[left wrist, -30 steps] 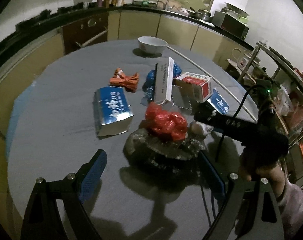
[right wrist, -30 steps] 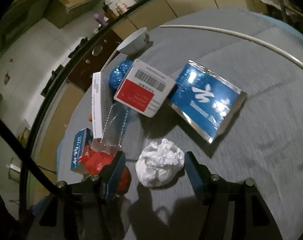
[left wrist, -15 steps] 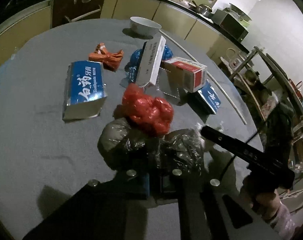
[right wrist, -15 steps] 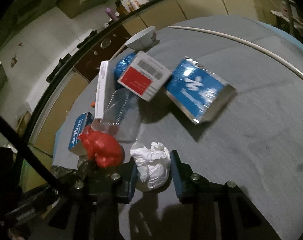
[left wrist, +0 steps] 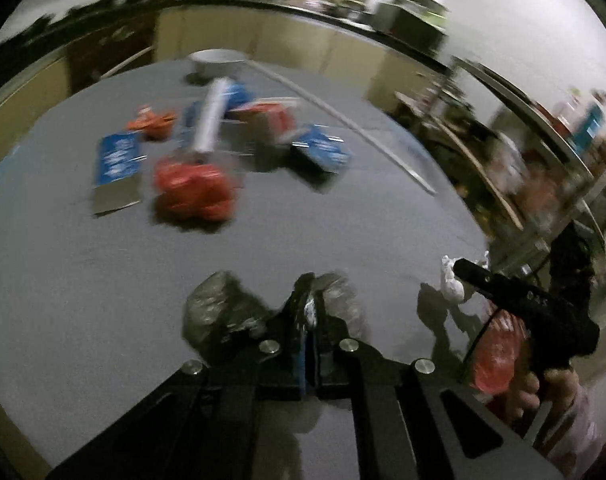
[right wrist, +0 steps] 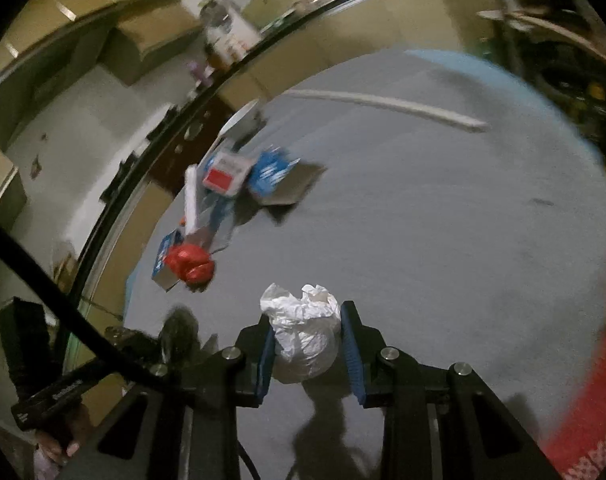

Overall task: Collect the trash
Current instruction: 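Drop the tissue into the red basket with right while left grasps the black plastic bag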

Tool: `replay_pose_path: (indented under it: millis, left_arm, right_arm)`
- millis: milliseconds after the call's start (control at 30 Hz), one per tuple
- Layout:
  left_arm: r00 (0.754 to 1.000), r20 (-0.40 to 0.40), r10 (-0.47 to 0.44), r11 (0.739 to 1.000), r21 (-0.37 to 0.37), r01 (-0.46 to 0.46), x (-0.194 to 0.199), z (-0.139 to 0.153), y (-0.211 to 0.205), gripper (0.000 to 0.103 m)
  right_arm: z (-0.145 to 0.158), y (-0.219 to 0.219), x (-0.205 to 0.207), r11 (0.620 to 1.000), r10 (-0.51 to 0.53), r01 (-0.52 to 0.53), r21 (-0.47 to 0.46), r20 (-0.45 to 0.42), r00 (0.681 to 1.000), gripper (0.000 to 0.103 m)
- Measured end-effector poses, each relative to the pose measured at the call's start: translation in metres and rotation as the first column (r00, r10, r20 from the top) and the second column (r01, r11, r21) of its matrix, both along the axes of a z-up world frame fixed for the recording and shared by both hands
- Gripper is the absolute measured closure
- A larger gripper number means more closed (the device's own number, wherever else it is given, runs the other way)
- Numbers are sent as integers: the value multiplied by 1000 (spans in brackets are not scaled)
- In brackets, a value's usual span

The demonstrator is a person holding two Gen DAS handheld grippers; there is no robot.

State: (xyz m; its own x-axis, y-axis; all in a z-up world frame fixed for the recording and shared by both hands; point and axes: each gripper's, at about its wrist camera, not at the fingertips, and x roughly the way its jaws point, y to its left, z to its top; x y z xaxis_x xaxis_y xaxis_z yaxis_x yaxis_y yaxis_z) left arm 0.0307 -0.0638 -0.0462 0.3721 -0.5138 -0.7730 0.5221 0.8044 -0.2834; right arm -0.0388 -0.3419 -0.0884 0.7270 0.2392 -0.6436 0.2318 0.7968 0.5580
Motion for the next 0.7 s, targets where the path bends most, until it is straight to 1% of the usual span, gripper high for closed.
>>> replay_pose_path:
  millis: [100,167,200,267,300,433,467,533,567,600,633,667,700]
  left_arm:
    - [994,26,-102,995,3,102,-22,12,-36,101]
    - [982,50,-183,983,-1,183,-40,24,-66,101]
    - [977,57,-208,978,-4,208,-46,27,-74,101]
    - [956,86,-281,959,-6,282,-63,39,-104,101]
    - [948,96,-302,953,-6,304,-67,43,-114,101]
    - [900,128,-417,906,-21,423,-98,59,-167,101]
    - [888,130,-440,894,-24,447,-103,61,-176,101]
    - [866,135,-482,872,-24,489,-114,63,-199,101]
    - [852,128,-507,857,-33,515,-120,63,-209,98]
    - [837,116,-535,840,-35,542,-123,61,-217,84]
    - [828,110,-549,832,-24,555,-125,59,-225,73]
    - [830,118,-545,835,-16,550,-128,60,-229,49]
    - [834,130,-536,840,-19,542,-127,60,-233,37]
  right_arm:
    - [5,-38,-52,995,-101,101,3,7,995,70]
    - [6,-64,-88,986,-169,169,8,10,986,70]
    - [7,-74,-105,979,-202,201,12,12,979,70]
    - [8,-98,-138,962,-273,272,19,14,962,70]
    - [9,-111,-158,950,-313,312,29,17,950,70]
    - [15,-143,-208,911,-406,399,103,49,913,70]
    - [18,-145,-213,906,-417,409,109,58,907,69]
    - [22,-152,-224,894,-436,423,151,69,897,68]
    - [24,-156,-227,890,-435,416,186,70,898,66]
    - [25,-157,-228,889,-431,410,203,68,900,65]
    - [26,-159,-229,888,-429,407,212,65,901,61]
    - [27,-159,-231,886,-433,410,217,66,899,49]
    - [28,-162,-236,878,-445,417,234,79,892,46]
